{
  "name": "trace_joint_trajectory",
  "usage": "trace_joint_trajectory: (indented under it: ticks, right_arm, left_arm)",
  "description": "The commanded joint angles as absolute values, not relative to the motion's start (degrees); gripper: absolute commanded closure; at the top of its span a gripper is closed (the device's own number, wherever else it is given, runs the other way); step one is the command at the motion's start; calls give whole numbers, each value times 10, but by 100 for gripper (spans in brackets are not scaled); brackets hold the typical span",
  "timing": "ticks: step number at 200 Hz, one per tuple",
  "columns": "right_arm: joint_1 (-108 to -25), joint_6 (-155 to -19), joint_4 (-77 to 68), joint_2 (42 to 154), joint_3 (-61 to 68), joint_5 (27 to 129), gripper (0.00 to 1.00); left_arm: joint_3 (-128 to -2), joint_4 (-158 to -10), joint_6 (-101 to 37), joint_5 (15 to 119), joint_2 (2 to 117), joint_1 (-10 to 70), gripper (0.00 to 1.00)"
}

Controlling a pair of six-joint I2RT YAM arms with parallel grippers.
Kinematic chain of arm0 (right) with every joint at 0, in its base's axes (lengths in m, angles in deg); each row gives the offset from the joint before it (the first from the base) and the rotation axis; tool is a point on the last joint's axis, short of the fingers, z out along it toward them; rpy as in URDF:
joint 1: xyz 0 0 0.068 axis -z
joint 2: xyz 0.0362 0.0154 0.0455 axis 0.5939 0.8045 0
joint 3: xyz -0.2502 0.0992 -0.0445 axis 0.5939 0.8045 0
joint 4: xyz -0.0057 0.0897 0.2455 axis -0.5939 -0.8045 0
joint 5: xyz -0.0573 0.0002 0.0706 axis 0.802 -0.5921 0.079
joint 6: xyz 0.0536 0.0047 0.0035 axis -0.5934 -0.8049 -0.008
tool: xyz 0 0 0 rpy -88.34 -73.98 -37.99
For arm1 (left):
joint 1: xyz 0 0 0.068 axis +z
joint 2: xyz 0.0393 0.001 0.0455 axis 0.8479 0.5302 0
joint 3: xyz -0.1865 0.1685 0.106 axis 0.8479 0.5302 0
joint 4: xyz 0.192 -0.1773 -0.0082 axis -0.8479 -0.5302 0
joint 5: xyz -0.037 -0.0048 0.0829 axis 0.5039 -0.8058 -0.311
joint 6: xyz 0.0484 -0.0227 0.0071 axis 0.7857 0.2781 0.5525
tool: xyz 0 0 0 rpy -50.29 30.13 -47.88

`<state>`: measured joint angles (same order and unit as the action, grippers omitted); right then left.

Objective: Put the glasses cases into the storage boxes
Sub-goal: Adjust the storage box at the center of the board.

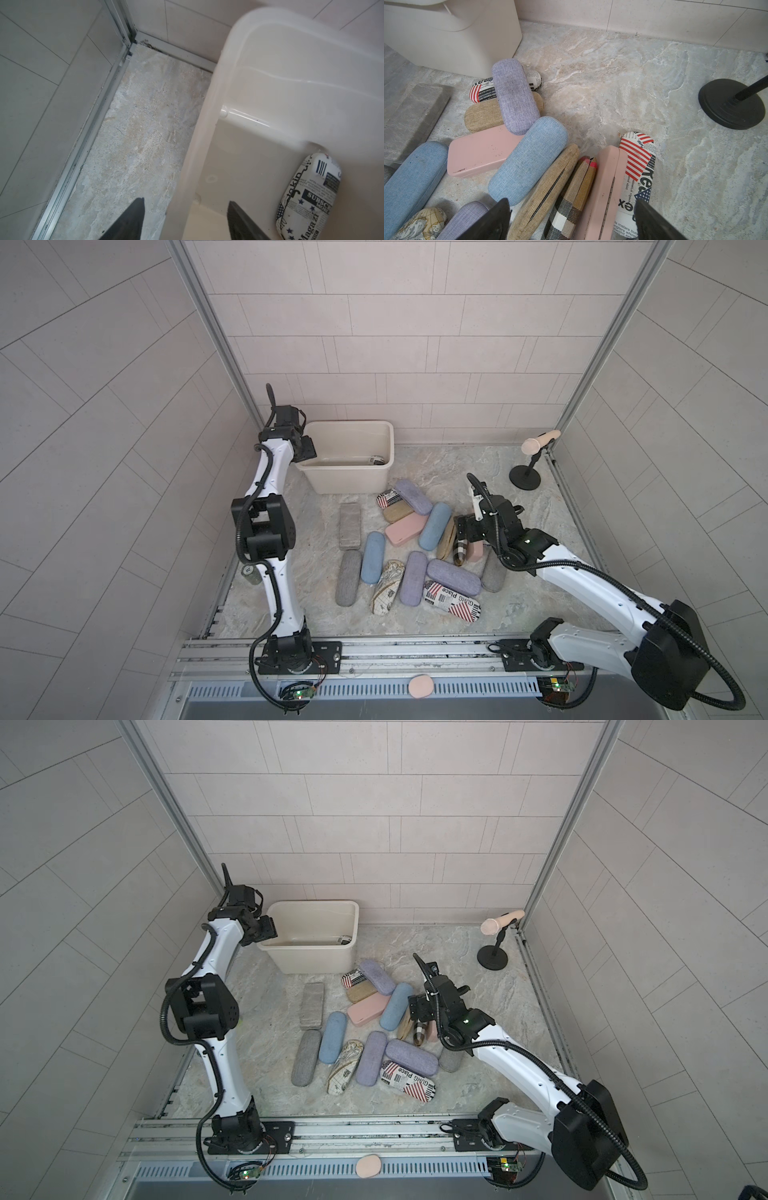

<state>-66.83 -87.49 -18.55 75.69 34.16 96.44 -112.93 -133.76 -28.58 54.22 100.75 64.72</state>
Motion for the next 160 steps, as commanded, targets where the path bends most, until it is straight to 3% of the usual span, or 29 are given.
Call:
trace_joint_trajectory:
  ticks: [1, 35, 93, 121, 132, 148, 160]
  right_arm:
    - [-672, -876, -185, 760, 340, 968, 7]
    - [-673, -876, -185, 758, 339, 965, 10]
    - [-678, -878, -183, 750, 340, 956, 13]
    - [-679, -879, -182, 741, 342, 955, 14]
    - [-679, -879, -182, 739, 342, 953, 14]
    - [-681, -880, -183, 737, 342, 953, 14]
    - [-681, -880, -184, 736, 342, 952, 14]
  left_arm:
    - [-1150, -1369, -260, 541, 1011, 648, 40]
    - [-1122, -1389, -258, 518, 984, 648, 60]
    - [-971, -1377, -259, 509, 877, 648, 75]
    - [-895, -1368, -262, 507, 821, 648, 76]
    - [-872, -1368, -266, 502, 803, 648, 72]
    - [-850, -1368, -270, 493, 785, 648, 47]
    - [-851, -1376, -269, 491, 777, 648, 39]
